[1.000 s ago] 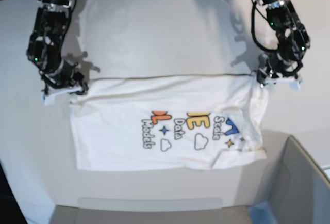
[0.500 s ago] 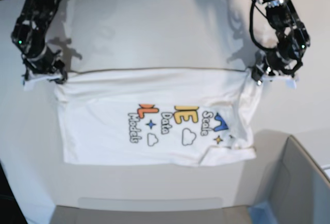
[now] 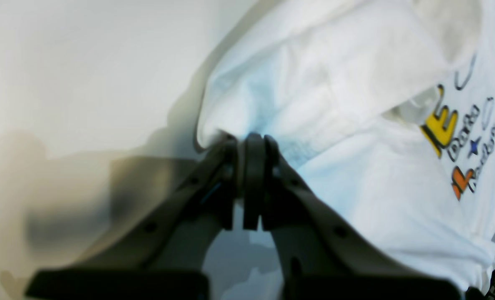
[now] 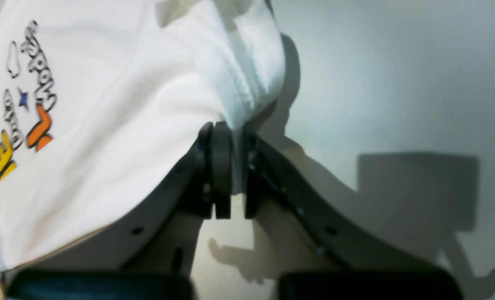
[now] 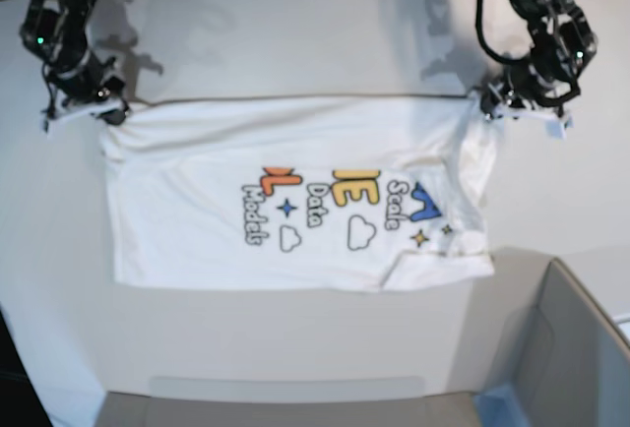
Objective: Layout the t-shirt on the table in an organized manner, then fold the t-shirt properly
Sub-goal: 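Hold the fold line ends with both grippers and pull the shirt taut, then release the fold line and move both grippers onto the printed shirt body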
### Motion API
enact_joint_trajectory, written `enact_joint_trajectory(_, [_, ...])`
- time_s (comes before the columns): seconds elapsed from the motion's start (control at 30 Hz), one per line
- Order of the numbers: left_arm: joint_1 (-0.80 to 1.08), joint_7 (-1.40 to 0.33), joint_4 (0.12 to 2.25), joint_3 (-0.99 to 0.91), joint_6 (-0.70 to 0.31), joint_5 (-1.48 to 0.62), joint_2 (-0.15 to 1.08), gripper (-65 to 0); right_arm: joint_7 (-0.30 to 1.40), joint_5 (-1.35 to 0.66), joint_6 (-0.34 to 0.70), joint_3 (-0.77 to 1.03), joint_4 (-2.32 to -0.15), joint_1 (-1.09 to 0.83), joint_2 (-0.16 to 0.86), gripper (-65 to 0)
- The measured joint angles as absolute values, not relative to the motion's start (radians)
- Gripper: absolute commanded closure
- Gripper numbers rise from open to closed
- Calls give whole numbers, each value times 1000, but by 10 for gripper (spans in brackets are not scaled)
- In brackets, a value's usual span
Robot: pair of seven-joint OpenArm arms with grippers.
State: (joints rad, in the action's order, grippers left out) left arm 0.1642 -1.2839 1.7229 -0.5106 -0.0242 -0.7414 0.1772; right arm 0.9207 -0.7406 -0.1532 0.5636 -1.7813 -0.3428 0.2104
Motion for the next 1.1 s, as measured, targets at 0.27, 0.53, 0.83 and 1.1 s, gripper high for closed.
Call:
enact_joint_trajectory(0.27, [218,-1362,1816,-510,-30,-746,180,0,921,-747,-152,589,-1795,-397,210,0])
enact_joint_trajectory(0.53, [262,-1372,1890,-510,-27,-745,178,-143,928,-744,-149,613,-1806,-421,240,0])
enact_joint_trajectory(0.83, [261,-1369,1963,-510,-27,-741,179,-201,924,-739,-152,619,-1929,-455,240,-215])
enact_joint_trajectory(1.1, [254,-1373,1962,-555,-27,-747,170,-201,920,-735,-153,664,-1972,-454,226,-217])
